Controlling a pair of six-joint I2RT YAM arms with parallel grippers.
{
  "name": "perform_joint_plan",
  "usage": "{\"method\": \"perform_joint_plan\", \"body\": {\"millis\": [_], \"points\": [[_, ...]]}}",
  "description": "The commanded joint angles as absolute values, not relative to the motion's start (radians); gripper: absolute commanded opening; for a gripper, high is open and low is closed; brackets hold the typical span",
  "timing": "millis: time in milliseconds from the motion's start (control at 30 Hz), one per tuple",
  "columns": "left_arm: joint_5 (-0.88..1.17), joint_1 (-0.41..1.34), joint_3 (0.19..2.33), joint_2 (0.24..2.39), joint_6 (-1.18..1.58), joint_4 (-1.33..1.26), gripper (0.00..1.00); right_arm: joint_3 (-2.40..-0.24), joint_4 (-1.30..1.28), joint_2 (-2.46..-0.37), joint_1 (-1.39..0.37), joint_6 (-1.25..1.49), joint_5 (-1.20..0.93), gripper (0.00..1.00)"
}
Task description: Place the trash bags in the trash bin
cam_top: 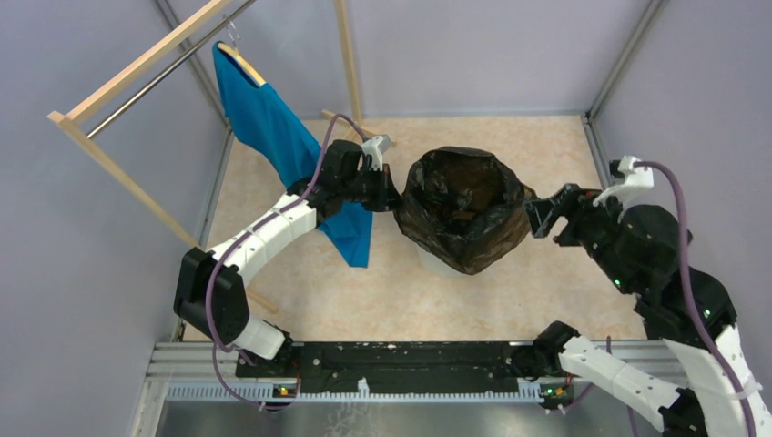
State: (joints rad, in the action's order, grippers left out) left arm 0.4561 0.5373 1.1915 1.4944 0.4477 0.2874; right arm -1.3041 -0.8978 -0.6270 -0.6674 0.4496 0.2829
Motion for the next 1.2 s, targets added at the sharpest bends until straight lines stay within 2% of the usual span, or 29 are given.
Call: {"method": "perform_joint_plan", "body": {"millis": [0, 67, 133, 267, 333, 367, 600, 700, 767, 833, 1000, 1167], "points": [[0.477, 0.533, 1.239, 1.494, 0.452, 0.252, 0.01, -1.317, -0.982, -0.792, -0.676, 0.452, 0.706, 0.76], [0.468, 0.533, 1.239, 1.492, 0.446, 0.257, 0.01, -1.286, -0.938, -0.809, -0.658, 0.459, 0.729, 0.76], [0.461, 0.533, 1.237, 1.488, 0.442, 0.260, 0.01, -1.251, -0.849, -0.800, -0.575, 0.456, 0.595, 0.76], [0.474, 0.532, 1.223, 1.484, 0.456, 0.240, 0.01, -1.150, -0.691, -0.801, -0.235, 0.495, 0.094, 0.74], [0.483, 0.533, 1.221, 1.486, 0.460, 0.235, 0.01, -1.100, -0.629, -0.814, -0.104, 0.532, -0.178, 0.66], [0.485, 0.533, 1.221, 1.486, 0.460, 0.234, 0.01, -1.073, -0.598, -0.814, -0.069, 0.549, -0.241, 0.64], [0.493, 0.532, 1.223, 1.491, 0.459, 0.226, 0.01, -0.917, -0.429, -0.794, -0.054, 0.614, -0.375, 0.62], [0.500, 0.534, 1.220, 1.497, 0.462, 0.219, 0.01, -0.842, -0.382, -0.792, -0.054, 0.633, -0.379, 0.51], [0.506, 0.533, 1.214, 1.502, 0.464, 0.215, 0.01, -0.799, -0.372, -0.793, -0.054, 0.632, -0.351, 0.38], [0.510, 0.533, 1.204, 1.506, 0.468, 0.213, 0.01, -0.756, -0.356, -0.793, -0.054, 0.634, -0.326, 0.32], [0.522, 0.533, 1.170, 1.506, 0.486, 0.193, 0.01, -0.641, -0.257, -0.812, -0.054, 0.649, -0.328, 0.23], [0.542, 0.533, 1.136, 1.516, 0.508, 0.163, 0.00, -0.585, -0.208, -0.865, -0.054, 0.650, -0.315, 0.22]]}}
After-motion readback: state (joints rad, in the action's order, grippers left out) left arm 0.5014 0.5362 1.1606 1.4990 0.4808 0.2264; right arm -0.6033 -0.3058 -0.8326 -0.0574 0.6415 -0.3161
